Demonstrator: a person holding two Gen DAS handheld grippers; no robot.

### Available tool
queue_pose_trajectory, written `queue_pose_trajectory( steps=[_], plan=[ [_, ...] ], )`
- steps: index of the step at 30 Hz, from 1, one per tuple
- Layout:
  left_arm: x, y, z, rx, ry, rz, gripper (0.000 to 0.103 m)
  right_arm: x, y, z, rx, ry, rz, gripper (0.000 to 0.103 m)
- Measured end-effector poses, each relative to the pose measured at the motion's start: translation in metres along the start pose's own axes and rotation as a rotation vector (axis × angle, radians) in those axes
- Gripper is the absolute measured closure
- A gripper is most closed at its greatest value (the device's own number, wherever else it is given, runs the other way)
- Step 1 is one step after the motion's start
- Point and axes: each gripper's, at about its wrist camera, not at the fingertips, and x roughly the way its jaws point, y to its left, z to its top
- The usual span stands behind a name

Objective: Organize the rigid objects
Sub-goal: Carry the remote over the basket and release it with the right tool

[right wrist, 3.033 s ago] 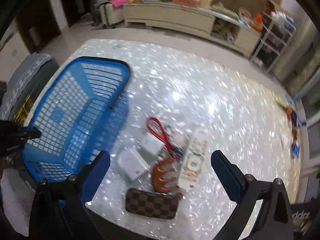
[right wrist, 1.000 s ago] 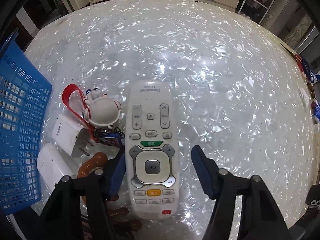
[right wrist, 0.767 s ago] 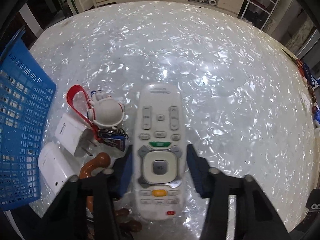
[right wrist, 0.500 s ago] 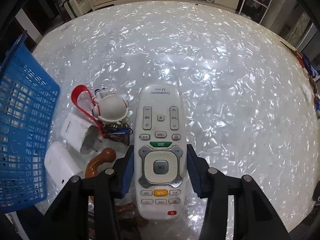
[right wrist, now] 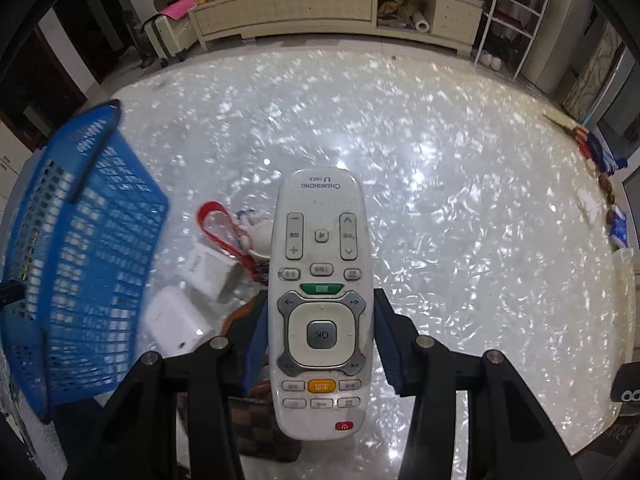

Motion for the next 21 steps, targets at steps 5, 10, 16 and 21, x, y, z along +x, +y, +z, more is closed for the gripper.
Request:
queue_pose_trajectory(
  steps=[5,10,16,21],
  plan=[
    [0.002,0.0,0.0,-0.001,0.002,0.021,0.089,-0.033,0.01,0.0,-0.013,-0.027,0.043,0.057],
    [0.002,0.001,0.0,-0.002,0.004,0.02,0.089,-0.064,0.035,0.009,-0.059,-0.067,0.106,0.057],
    [0.003,0.002,-0.001,0.001,0.002,0.018,0.089,-0.084,0.07,0.021,-0.122,-0.089,0.152,0.057],
    [0.003,0.001,-0.001,0.001,0.003,0.019,0.089,-0.088,0.099,0.029,-0.179,-0.087,0.169,0.057]
  ],
)
